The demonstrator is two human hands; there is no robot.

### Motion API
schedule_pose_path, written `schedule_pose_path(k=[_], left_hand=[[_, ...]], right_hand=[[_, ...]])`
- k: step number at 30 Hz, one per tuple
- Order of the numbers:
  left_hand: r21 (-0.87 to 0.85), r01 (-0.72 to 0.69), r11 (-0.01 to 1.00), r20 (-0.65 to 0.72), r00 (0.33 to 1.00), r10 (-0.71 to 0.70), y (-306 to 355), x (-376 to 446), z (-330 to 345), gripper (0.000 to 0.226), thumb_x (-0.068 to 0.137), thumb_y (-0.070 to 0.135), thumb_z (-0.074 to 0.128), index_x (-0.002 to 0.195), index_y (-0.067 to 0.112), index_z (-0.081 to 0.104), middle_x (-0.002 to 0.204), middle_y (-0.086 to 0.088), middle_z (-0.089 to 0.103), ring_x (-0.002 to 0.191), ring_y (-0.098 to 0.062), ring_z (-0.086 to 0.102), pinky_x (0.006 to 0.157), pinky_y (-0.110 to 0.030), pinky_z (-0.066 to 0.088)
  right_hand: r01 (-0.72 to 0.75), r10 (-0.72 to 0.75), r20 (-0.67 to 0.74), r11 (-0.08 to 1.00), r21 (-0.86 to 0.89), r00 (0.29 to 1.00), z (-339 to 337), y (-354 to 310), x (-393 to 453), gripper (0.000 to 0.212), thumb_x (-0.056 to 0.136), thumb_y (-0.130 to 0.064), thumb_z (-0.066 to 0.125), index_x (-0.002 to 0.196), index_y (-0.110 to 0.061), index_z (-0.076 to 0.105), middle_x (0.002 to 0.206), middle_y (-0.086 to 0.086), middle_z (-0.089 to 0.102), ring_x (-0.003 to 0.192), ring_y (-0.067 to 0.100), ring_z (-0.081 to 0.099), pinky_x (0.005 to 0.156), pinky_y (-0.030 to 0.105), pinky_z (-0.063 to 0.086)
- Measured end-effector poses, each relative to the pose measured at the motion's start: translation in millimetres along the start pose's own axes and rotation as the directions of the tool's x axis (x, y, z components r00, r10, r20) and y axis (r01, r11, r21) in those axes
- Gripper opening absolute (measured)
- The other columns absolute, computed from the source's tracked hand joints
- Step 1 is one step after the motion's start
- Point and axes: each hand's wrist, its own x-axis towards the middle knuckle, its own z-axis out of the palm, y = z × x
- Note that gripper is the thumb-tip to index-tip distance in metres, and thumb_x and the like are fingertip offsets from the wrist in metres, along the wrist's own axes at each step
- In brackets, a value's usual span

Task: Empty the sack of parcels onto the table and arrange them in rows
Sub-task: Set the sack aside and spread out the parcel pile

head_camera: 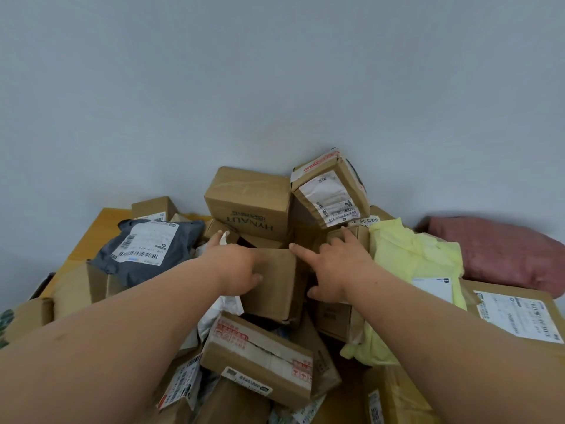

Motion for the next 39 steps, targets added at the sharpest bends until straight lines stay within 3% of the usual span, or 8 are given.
schedule_pose_path(k=[3, 6, 10, 16, 20, 24, 34, 39], left_hand=[[0.077, 0.117, 0.990, -0.245, 0.965, -0.095, -13, -7, 0, 0.040, 0.097, 0.046, 0.039, 0.133, 0.036, 0.054, 0.128, 0.007, 0.061, 0.129, -0.019, 0.047, 0.118, -0.054, 0.007], [-0.021, 0.189, 0.982, -0.364, 0.913, -0.183, -26, -11, -4, 0.047, 0.096, 0.045, 0.042, 0.142, 0.037, 0.043, 0.141, 0.006, 0.051, 0.135, -0.021, 0.041, 0.116, -0.051, 0.013], [-0.180, 0.244, 0.953, -0.382, 0.876, -0.296, -35, -3, -16, 0.068, 0.094, 0.046, 0.047, 0.155, 0.037, 0.019, 0.159, 0.004, 0.030, 0.145, -0.025, 0.028, 0.120, -0.053, 0.013], [-0.323, 0.301, 0.897, -0.267, 0.881, -0.391, -38, 28, -27, 0.077, 0.095, 0.044, 0.048, 0.155, 0.044, 0.000, 0.167, -0.001, -0.006, 0.153, -0.031, -0.001, 0.121, -0.056, 0.004], [-0.291, 0.326, 0.899, -0.213, 0.895, -0.393, -35, 40, -32, 0.067, 0.096, 0.047, 0.045, 0.154, 0.044, 0.012, 0.165, -0.002, 0.008, 0.150, -0.034, 0.011, 0.120, -0.060, 0.007], [-0.282, 0.310, 0.908, -0.263, 0.885, -0.384, -27, 34, -41, 0.047, 0.097, 0.040, 0.041, 0.144, 0.038, 0.043, 0.150, -0.004, 0.040, 0.133, -0.035, 0.041, 0.112, -0.052, 0.029], [-0.641, 0.018, 0.767, -0.295, 0.917, -0.268, -14, 18, -56, 0.045, 0.099, 0.025, 0.050, 0.144, 0.025, 0.051, 0.143, -0.006, 0.055, 0.125, -0.025, 0.054, 0.102, -0.029, 0.039], [-0.306, 0.139, 0.942, -0.365, 0.896, -0.251, -17, 12, -43, 0.054, 0.099, 0.038, 0.044, 0.152, 0.034, 0.032, 0.155, 0.000, 0.037, 0.138, -0.027, 0.039, 0.111, -0.046, 0.031]], right_hand=[[-0.042, 0.042, 0.032, 0.999, -0.017, 0.999, -10, 4, -4, 0.072, 0.089, -0.052, 0.054, 0.153, -0.035, 0.024, 0.140, 0.009, 0.051, 0.136, 0.033, 0.040, 0.119, 0.057, 0.010], [-0.073, 0.084, -0.139, 0.994, 0.083, 0.987, -27, 3, -4, 0.022, 0.090, -0.040, 0.050, 0.105, -0.026, 0.055, 0.104, 0.004, 0.059, 0.115, 0.030, 0.055, 0.107, 0.053, 0.029], [-0.077, 0.135, -0.529, 0.988, 0.130, 0.838, -41, 3, 12, 0.039, 0.090, -0.028, 0.049, 0.128, -0.024, 0.051, 0.141, 0.010, 0.044, 0.135, 0.034, 0.035, 0.116, 0.052, 0.024], [-0.113, 0.094, -0.454, 0.993, -0.014, 0.886, -45, 21, 41, 0.078, 0.092, -0.026, 0.049, 0.157, -0.035, 0.007, 0.164, 0.001, -0.020, 0.147, 0.031, -0.029, 0.114, 0.060, -0.021], [-0.170, 0.132, -0.524, 0.985, -0.025, 0.841, -40, 38, 38, 0.069, 0.090, -0.029, 0.051, 0.153, -0.035, 0.022, 0.166, 0.005, 0.003, 0.151, 0.034, -0.012, 0.112, 0.059, -0.026], [-0.358, 0.346, -0.613, 0.927, 0.108, 0.710, -40, 58, 21, 0.052, 0.080, -0.037, 0.060, 0.130, -0.025, 0.053, 0.143, 0.011, 0.039, 0.140, 0.039, 0.024, 0.117, 0.060, -0.002], [-0.617, 0.678, -0.422, 0.730, 0.294, 0.602, -43, 91, -11, 0.041, 0.081, -0.030, 0.057, 0.119, -0.013, 0.063, 0.135, 0.016, 0.042, 0.130, 0.038, 0.027, 0.115, 0.052, 0.010], [-0.329, 0.340, -0.530, 0.937, 0.118, 0.777, -60, 43, -4, 0.039, 0.084, -0.034, 0.050, 0.118, -0.018, 0.059, 0.126, 0.011, 0.050, 0.123, 0.034, 0.040, 0.109, 0.055, 0.022]])
